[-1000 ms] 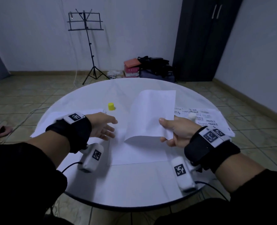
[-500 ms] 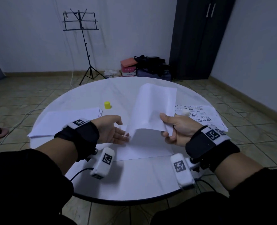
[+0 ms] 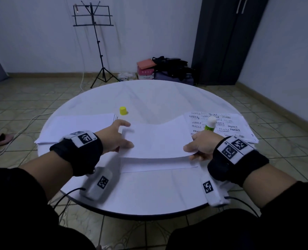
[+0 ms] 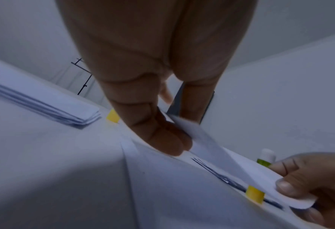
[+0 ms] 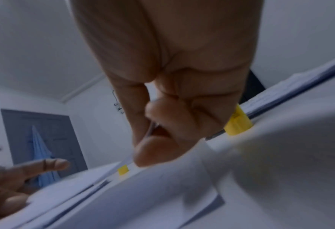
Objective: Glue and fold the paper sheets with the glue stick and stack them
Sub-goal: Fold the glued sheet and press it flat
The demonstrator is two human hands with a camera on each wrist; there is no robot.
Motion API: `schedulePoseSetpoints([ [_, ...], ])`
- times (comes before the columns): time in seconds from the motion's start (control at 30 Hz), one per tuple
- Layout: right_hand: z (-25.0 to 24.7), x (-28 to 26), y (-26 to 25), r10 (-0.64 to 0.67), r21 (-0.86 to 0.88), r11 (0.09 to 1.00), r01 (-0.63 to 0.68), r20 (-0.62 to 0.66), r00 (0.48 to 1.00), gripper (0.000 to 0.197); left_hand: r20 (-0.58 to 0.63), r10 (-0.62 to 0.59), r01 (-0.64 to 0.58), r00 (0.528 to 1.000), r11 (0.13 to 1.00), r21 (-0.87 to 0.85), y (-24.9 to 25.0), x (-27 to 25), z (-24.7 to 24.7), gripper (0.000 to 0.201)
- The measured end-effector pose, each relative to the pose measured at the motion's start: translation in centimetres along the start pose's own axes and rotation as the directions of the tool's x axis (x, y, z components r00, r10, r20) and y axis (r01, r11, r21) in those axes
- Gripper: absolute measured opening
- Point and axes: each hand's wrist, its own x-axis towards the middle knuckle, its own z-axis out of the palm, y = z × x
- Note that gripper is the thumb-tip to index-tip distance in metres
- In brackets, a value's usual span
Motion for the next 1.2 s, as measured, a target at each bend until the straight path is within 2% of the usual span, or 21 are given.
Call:
schedulePoseSetpoints([
  [0.1, 0.0, -0.3, -0.5, 0.014, -0.275, 0.961, -0.024, -0.038, 0.999, 0.035, 0.091, 0.023, -0.039, 0.996, 0.983, 0.182, 0.2, -0.4, 0.0, 0.024],
  [0.17, 0.0, -0.5, -0.7, 0.022, -0.391, 0.919, -0.041, -0.052, 0.998, 0.034, 0.146, -0.007, -0.033, 0.989, 0.962, 0.271, 0.3, -0.3, 0.2, 0.022],
  [0.23, 0.0, -0.6, -0.7, 0.030, -0.444, 0.895, -0.053, -0.060, 0.998, 0.022, 0.187, -0.035, -0.033, 0.982, 0.936, 0.349, 0.3, -0.1, 0.3, 0.026],
  [0.77, 0.6, -0.4, -0.4, 0.030, -0.567, 0.822, -0.061, -0.063, 0.998, 0.037, 0.235, -0.093, -0.022, 0.968, 0.895, 0.445, -0.3, 0.6, 0.4, 0.021],
  [0.9, 0.7, -0.2, -0.3, 0.033, -0.591, 0.805, -0.055, -0.047, 0.998, 0.035, 0.230, -0.106, -0.013, 0.967, 0.886, 0.463, -0.4, 0.6, 0.2, 0.021],
  [1.2, 0.6, -0.3, -0.4, 0.049, -0.549, 0.833, -0.061, -0.036, 0.998, 0.027, 0.218, -0.097, -0.030, 0.971, 0.856, 0.516, -0.5, 0.4, 0.1, 0.021],
])
